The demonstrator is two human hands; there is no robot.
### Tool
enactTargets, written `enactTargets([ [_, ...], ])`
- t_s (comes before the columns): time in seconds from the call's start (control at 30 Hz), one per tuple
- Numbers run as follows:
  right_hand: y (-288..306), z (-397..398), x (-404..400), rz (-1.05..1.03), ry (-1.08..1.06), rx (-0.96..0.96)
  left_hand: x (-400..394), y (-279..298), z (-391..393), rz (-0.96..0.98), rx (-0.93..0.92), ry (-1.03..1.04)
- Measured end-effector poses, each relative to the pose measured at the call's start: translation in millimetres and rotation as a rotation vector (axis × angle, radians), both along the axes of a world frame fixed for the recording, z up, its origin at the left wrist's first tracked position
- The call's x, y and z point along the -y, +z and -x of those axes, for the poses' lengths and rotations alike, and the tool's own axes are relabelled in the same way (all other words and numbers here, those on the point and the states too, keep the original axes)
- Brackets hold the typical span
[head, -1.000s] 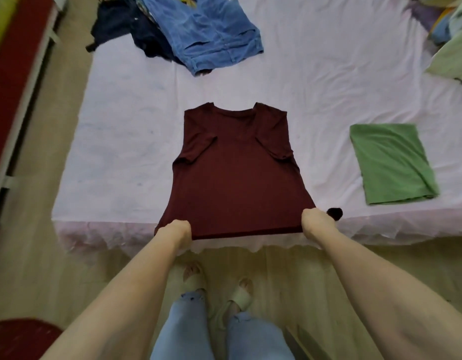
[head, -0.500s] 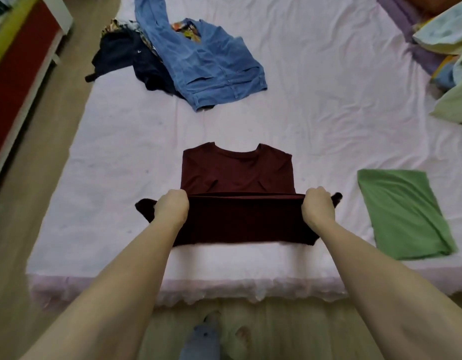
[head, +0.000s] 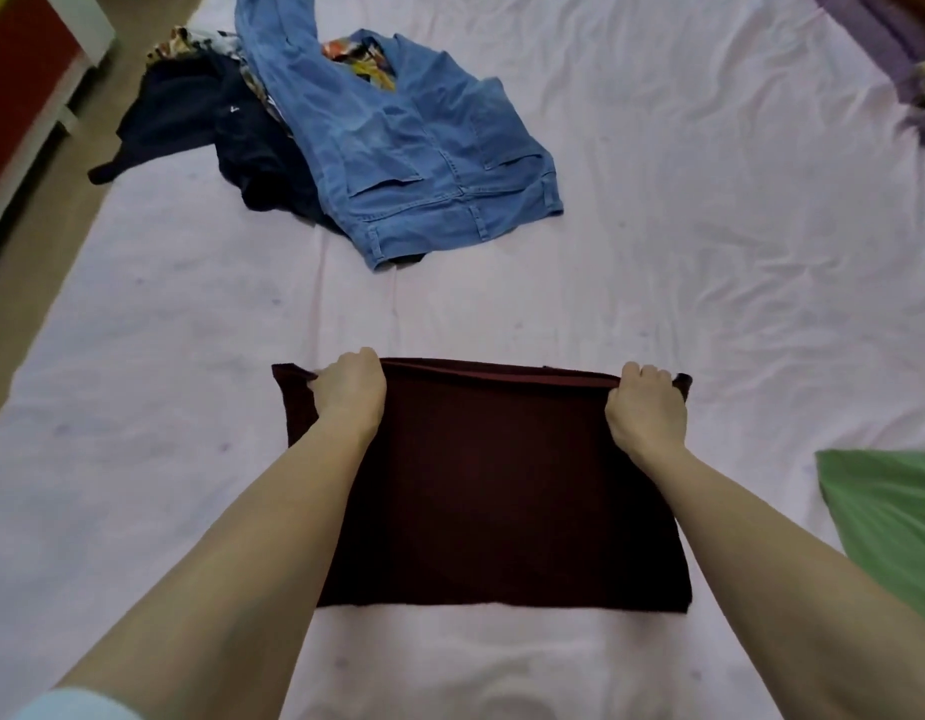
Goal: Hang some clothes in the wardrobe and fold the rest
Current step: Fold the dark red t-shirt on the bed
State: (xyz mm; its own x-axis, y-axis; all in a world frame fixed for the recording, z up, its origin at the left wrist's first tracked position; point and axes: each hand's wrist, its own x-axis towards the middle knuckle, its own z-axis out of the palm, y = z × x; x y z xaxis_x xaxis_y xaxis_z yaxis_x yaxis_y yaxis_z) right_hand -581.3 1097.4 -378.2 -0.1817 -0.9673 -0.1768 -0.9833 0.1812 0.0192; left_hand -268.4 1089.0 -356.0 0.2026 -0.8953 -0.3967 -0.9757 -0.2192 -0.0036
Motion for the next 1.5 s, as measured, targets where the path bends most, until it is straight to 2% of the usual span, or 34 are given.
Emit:
enactTargets([
  [0.1,-22.2,1.4,23.0,0.011,-0.034,-0.039,17.7,-22.4,6.5,-0.005,0.095,0.008],
  [0.17,-32.6,-0.1,25.6,-0.001,0.029,-0.064,20.3,-36.2,6.5,0.000,0.133,-0.033],
  [0.27,-48.8,1.1,28.2,-0.078,0.231,0.044,20.3,-60.9,4.9,0.033,0.077,-0.180],
  [0.4,-54.8,6.6,47.9,-0.149,0.293,0.109,29.6,-63.6,5.9,0.061,0.010,-0.270],
  [0.5,-44.7,6.1,59.3,-0.298,0.274,0.256,32.6,-58.0,6.0,-0.009,-0.107,-0.278],
  [0.57,-41.0,3.8,59.5,-0.393,0.362,0.246,28.8,-57.7,5.4,-0.049,-0.187,-0.262],
  [0.63,-37.4,3.9,56.7,-0.399,0.410,0.248,24.3,-53.7,5.7,-0.029,-0.226,-0.248],
  [0.77,-9.0,10.9,54.1,-0.338,0.444,0.209,27.2,-23.6,6.6,0.043,-0.230,-0.256],
  [0.93,72.6,26.0,60.5,-0.249,0.413,0.258,44.6,60.6,8.2,0.151,-0.099,-0.419],
  [1.07,142.2,36.5,57.4,-0.140,0.516,0.182,49.4,129.3,11.6,0.324,0.022,-0.566],
  [1.13,170.1,42.3,49.0,-0.084,0.548,0.148,45.7,155.4,13.6,0.348,0.068,-0.647],
  [1.23,193.5,49.2,25.4,-0.064,0.553,0.116,29.1,179.4,20.2,0.282,0.141,-0.778],
  [1.33,191.6,51.6,-12.2,-0.099,0.555,0.076,-4.4,184.6,31.5,0.107,0.104,-0.882],
  [1.5,141.9,44.6,-97.2,-0.361,0.561,-0.006,-87.7,133.1,45.9,-0.128,0.109,-0.943],
])
